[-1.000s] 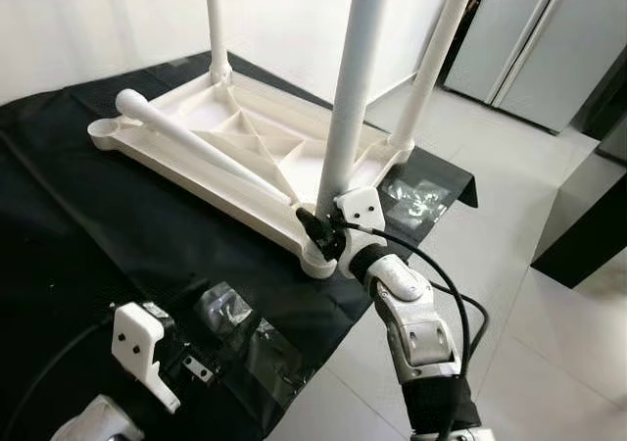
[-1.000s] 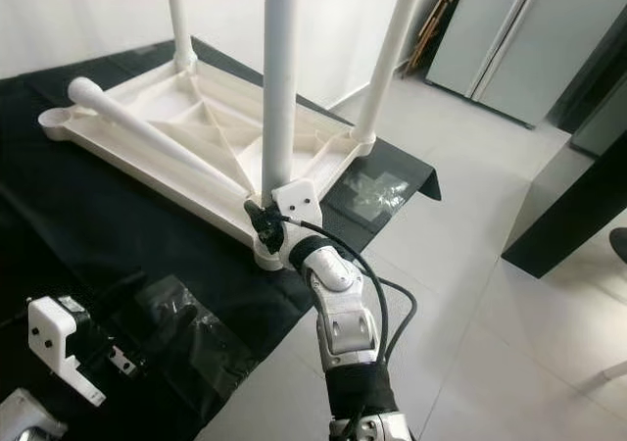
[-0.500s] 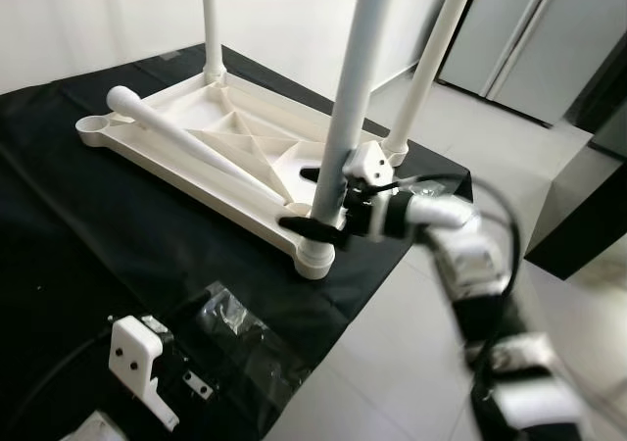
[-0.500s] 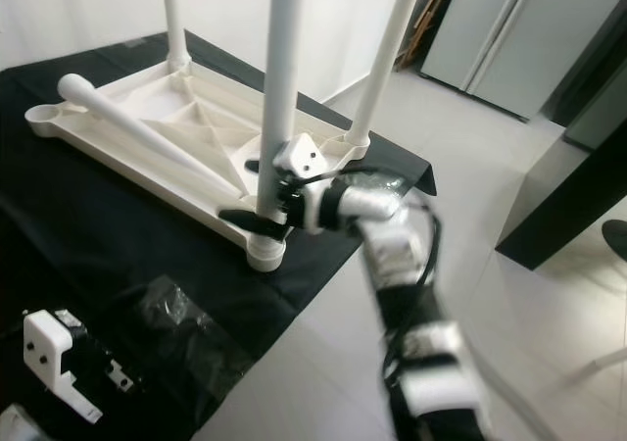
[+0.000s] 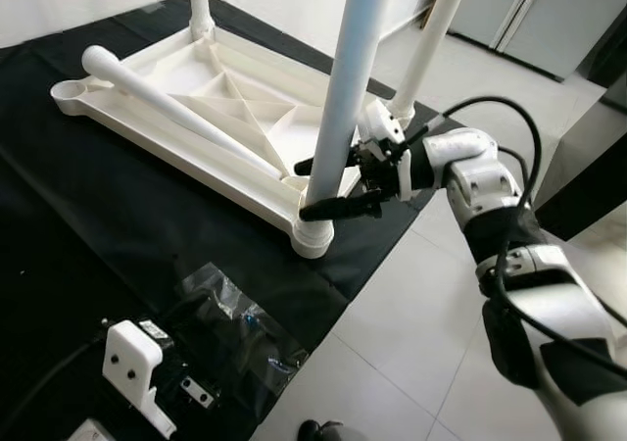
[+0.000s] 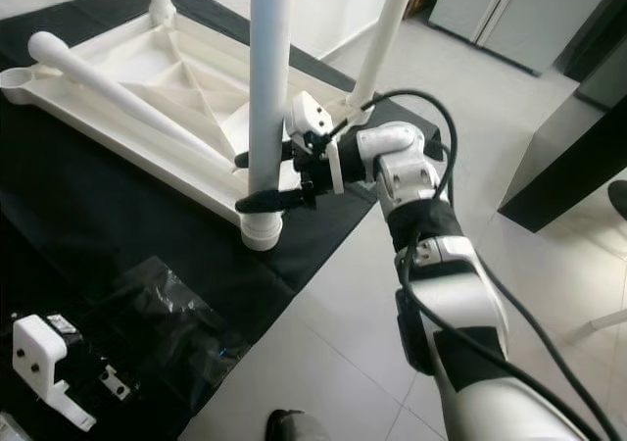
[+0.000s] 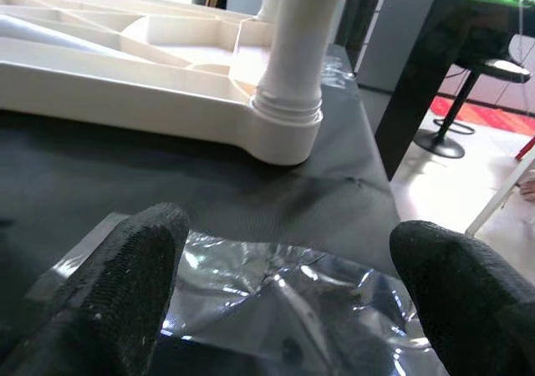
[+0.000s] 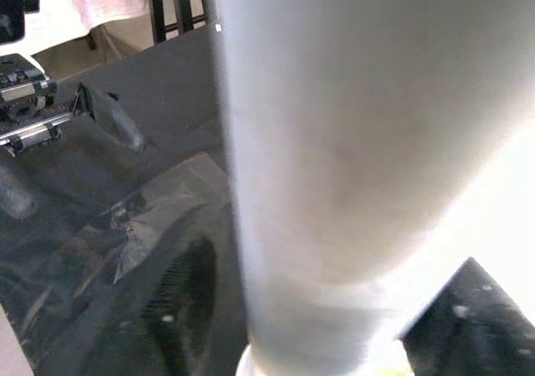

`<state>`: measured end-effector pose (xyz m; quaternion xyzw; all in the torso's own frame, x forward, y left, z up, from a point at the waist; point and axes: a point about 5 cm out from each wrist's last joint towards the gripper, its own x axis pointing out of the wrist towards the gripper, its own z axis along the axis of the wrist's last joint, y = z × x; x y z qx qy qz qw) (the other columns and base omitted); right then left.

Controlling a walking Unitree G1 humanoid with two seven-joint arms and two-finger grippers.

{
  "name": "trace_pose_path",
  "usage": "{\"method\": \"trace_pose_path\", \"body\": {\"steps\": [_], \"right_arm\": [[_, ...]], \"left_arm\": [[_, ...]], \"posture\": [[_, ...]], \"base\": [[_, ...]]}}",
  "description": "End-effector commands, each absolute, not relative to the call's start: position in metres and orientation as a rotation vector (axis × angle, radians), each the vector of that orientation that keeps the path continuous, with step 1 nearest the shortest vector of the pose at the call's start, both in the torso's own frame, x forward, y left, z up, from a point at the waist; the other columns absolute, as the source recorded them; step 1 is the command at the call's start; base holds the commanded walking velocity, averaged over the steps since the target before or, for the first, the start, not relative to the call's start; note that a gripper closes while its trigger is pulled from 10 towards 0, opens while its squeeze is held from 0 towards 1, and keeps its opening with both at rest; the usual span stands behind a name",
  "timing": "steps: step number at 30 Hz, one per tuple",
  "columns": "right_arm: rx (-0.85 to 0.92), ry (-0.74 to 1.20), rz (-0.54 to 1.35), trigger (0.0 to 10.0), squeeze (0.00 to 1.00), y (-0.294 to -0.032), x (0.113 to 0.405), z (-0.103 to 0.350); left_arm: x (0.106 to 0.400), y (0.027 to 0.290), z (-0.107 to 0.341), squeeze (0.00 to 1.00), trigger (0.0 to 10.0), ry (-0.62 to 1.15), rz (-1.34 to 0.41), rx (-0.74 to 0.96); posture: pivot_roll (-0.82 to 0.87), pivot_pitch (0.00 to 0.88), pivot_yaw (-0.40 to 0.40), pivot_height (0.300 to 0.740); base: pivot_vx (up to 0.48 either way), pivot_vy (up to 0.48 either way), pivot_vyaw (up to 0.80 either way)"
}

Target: Building children table

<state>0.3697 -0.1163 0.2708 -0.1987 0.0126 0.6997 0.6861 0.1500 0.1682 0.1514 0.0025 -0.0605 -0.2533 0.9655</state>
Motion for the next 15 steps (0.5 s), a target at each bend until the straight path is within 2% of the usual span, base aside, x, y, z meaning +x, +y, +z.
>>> {"method": "trace_pose_path", "body": {"steps": [1,8,11,12,15], "right_arm": [[-0.465,0.073,1.599,0.0,0.0,-0.118,0.37,0.265],[-0.492,0.049,1.587,0.0,0.0,-0.124,0.37,0.27],[-0.542,-0.016,1.476,0.0,0.0,-0.138,0.364,0.267],[-0.474,-0.015,1.433,0.0,0.0,-0.134,0.355,0.255],[-0.421,-0.008,1.412,0.0,0.0,-0.131,0.349,0.247]], "left_arm": [[0.147,0.169,0.152,0.0,10.0,-0.103,-0.516,0.01],[0.152,0.169,0.151,0.0,10.0,-0.104,-0.514,0.014],[0.162,0.17,0.15,0.0,10.0,-0.122,-0.506,0.014],[0.165,0.171,0.149,0.0,10.0,-0.128,-0.501,0.013],[0.166,0.172,0.149,0.0,10.0,-0.131,-0.498,0.012]], "posture": [[0.06,0.233,-0.128,0.74],[0.04,0.21,-0.127,0.74],[-0.01,0.183,-0.148,0.74],[-0.03,0.173,-0.15,0.74],[-0.03,0.173,-0.15,0.74]], "base": [[0.0,0.0,0.0],[0.0,0.0,0.0],[0.0,0.0,0.0],[0.0,0.0,0.0],[0.0,0.0,0.0]]}}
